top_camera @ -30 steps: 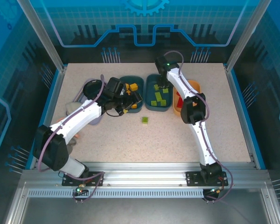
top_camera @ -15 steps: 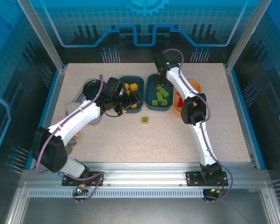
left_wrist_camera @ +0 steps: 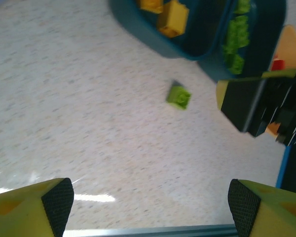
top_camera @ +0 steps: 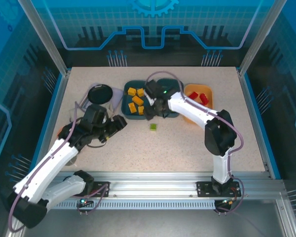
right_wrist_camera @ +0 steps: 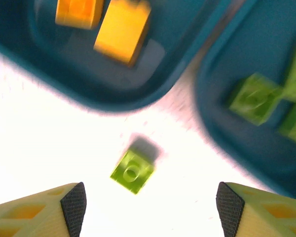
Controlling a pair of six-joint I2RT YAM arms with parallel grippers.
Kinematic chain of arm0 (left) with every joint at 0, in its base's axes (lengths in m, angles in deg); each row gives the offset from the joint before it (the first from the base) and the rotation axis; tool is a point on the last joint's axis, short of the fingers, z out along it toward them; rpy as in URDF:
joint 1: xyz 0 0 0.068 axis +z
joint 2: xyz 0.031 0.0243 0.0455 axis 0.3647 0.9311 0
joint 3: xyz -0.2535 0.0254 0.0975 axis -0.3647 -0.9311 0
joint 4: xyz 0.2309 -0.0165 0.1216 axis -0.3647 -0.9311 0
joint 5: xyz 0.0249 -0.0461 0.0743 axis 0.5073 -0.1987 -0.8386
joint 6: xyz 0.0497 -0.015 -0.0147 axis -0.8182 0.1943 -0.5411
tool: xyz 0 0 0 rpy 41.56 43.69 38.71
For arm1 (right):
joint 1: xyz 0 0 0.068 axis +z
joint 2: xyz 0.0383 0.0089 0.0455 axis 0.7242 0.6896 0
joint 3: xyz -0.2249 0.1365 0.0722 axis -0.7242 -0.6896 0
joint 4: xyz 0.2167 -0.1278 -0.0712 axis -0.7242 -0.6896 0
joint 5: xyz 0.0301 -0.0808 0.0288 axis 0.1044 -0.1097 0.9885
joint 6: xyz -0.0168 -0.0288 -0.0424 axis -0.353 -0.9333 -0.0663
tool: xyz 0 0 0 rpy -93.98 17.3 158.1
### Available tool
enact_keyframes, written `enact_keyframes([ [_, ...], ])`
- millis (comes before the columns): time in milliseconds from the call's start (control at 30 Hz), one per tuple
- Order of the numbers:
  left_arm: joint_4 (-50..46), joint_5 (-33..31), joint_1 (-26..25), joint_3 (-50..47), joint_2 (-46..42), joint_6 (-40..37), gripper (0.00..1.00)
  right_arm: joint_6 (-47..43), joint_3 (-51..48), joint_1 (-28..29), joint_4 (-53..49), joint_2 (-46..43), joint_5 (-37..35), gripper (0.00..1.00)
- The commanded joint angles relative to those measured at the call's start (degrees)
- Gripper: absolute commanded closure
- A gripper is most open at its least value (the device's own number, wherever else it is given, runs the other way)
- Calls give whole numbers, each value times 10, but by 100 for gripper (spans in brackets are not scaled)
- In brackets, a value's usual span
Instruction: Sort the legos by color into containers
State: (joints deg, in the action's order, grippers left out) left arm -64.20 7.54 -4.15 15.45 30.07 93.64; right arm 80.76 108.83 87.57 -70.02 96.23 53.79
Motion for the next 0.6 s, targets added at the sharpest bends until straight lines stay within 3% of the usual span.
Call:
enact_keyframes([
  [0, -62, -25, 8, -39, -48, 19, 15, 77, -51, 15, 4, -17, 11, 24],
  [200, -55, -21, 8, -80, -78, 41, 15, 223, -87, 15, 22, 5, 40, 23],
  [333, -53, -16, 8, -82, -77, 35, 15, 254, -79, 13, 32, 27, 39, 24],
  [567, -58, -10, 8, -82, -85, 36, 15, 271, -58, 2, 35, 68, 35, 38],
])
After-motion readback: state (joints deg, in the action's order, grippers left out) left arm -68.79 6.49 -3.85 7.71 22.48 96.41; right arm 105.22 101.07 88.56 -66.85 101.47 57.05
